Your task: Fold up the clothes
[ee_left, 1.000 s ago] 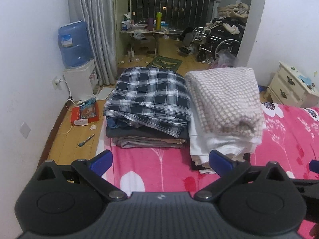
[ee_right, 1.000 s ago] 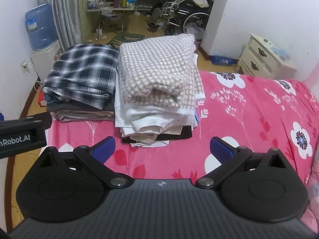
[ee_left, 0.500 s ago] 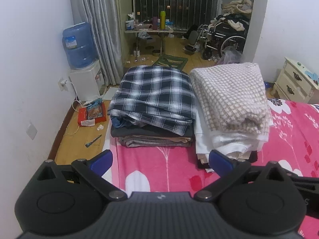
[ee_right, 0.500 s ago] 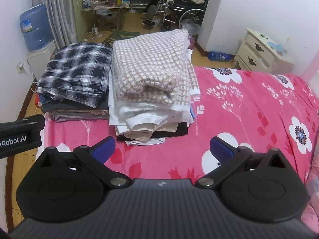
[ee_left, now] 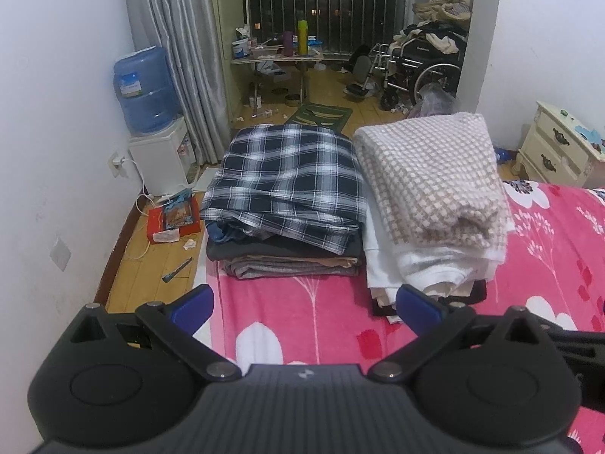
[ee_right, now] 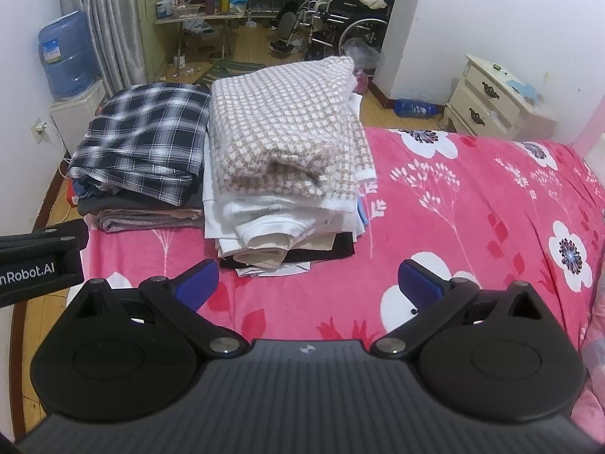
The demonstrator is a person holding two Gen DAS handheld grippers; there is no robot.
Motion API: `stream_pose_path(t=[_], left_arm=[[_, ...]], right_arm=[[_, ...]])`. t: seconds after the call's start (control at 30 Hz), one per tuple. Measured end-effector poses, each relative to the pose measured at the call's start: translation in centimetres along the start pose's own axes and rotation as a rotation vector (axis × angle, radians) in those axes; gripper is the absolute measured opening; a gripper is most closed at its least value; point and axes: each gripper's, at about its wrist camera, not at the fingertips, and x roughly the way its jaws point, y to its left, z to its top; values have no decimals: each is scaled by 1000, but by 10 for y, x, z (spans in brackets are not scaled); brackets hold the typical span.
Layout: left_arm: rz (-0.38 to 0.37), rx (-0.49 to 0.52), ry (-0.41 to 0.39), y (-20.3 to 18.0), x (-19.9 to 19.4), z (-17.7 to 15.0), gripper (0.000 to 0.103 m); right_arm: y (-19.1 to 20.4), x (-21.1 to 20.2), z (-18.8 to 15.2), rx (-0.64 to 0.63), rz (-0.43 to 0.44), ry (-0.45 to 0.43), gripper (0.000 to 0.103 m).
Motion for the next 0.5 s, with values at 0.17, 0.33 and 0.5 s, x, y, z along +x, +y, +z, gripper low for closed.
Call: stream_pose_path(t=[0.17, 0.33, 0.5], left_arm=[[1, -5, 7, 1, 3, -1, 103], [-68, -35, 25, 10, 20, -8, 103], [-125, -102, 95, 20, 67, -28, 103]], right_arm=[[-1, 1, -1, 2, 1, 1, 102], [-15, 2, -8, 36, 23, -53, 102], [-62, 25, -33, 162, 110, -148, 102]])
